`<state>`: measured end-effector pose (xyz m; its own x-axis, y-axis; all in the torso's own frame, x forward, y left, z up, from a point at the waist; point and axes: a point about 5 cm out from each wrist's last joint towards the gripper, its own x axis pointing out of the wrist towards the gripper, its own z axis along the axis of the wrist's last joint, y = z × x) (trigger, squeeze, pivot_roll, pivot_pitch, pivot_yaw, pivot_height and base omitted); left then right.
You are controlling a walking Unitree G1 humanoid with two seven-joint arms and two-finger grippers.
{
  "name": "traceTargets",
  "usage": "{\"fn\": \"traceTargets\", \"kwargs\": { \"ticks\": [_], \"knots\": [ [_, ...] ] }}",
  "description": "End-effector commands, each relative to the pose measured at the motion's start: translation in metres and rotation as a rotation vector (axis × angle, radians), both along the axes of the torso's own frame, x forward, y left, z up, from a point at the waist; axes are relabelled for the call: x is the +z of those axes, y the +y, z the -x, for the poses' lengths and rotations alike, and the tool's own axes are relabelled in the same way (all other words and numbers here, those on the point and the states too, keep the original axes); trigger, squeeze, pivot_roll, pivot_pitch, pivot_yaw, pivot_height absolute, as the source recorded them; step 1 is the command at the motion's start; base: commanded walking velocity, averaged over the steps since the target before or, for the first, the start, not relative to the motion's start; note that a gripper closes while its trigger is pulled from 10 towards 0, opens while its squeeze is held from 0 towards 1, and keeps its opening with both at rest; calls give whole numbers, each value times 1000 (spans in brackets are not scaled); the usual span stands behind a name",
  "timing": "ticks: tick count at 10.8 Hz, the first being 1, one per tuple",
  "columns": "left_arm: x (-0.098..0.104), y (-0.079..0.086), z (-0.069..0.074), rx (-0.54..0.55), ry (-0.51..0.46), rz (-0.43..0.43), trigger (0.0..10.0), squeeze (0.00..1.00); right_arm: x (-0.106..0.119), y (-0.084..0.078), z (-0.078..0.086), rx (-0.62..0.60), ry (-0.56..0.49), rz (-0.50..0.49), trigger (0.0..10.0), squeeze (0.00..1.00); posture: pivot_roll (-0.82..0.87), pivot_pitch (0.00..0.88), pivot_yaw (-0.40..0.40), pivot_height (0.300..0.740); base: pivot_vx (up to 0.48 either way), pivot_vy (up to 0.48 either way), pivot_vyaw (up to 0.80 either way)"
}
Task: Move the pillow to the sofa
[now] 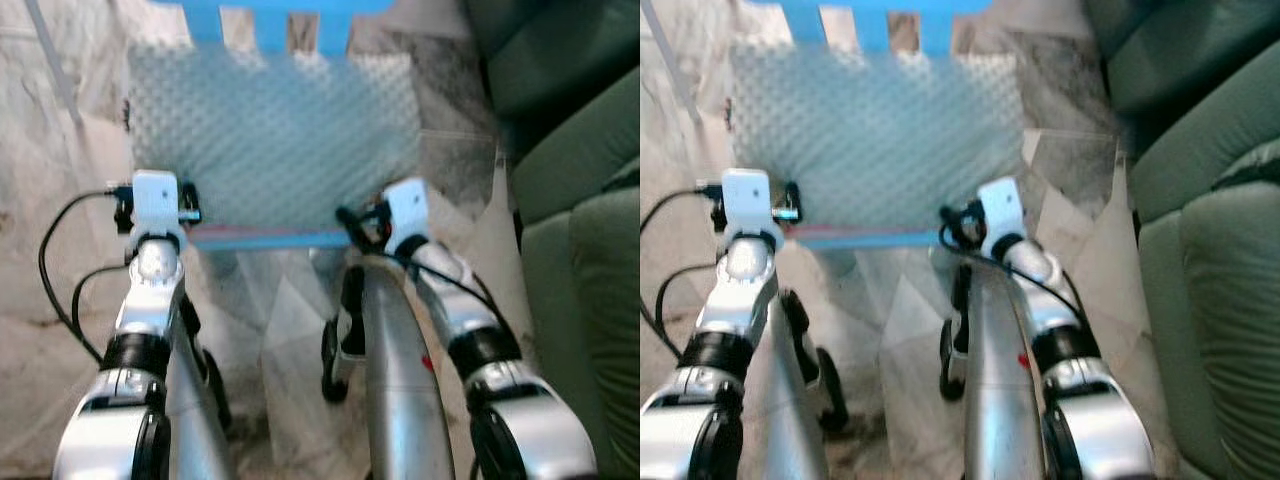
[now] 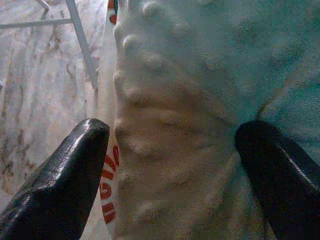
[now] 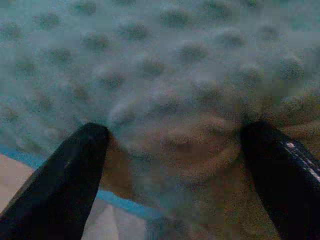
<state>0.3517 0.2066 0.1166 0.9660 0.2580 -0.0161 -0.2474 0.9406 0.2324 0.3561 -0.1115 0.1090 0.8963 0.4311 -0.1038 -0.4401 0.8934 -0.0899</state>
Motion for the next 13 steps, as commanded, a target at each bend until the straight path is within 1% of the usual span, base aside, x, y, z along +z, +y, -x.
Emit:
{"fn": "traceTargets", "kwargs": {
  "ticks": [1,2,3,4,8,11,13],
  "knots": [
    [-36,2,14,14,146,-1,10000,1000,-22,-3,9,-10,83,5,0,0,-23,563,-136,529,0,0,0],
    [-44,1,16,10,157,7,10000,1000,-23,-2,6,-34,85,4,0,0,-29,557,-140,529,0,0,0],
    [-46,0,16,-6,150,10,0,643,-22,-2,3,-51,86,6,0,0,-36,551,-143,529,0,0,0],
    [-48,1,15,13,159,22,0,0,-20,-1,0,-72,86,13,0,0,-37,550,-145,529,0,0,0],
    [-45,-2,9,12,142,60,0,0,-20,-5,-5,-100,101,24,0,0,-34,521,-148,529,0,0,0],
    [-41,-3,4,5,136,66,0,0,-14,-14,-11,-120,106,14,0,0,-35,483,-146,529,0,0,0],
    [-37,-3,1,4,126,79,0,0,-11,-16,-15,-131,116,0,0,0,-28,453,-146,529,0,0,0]
  ]
}}
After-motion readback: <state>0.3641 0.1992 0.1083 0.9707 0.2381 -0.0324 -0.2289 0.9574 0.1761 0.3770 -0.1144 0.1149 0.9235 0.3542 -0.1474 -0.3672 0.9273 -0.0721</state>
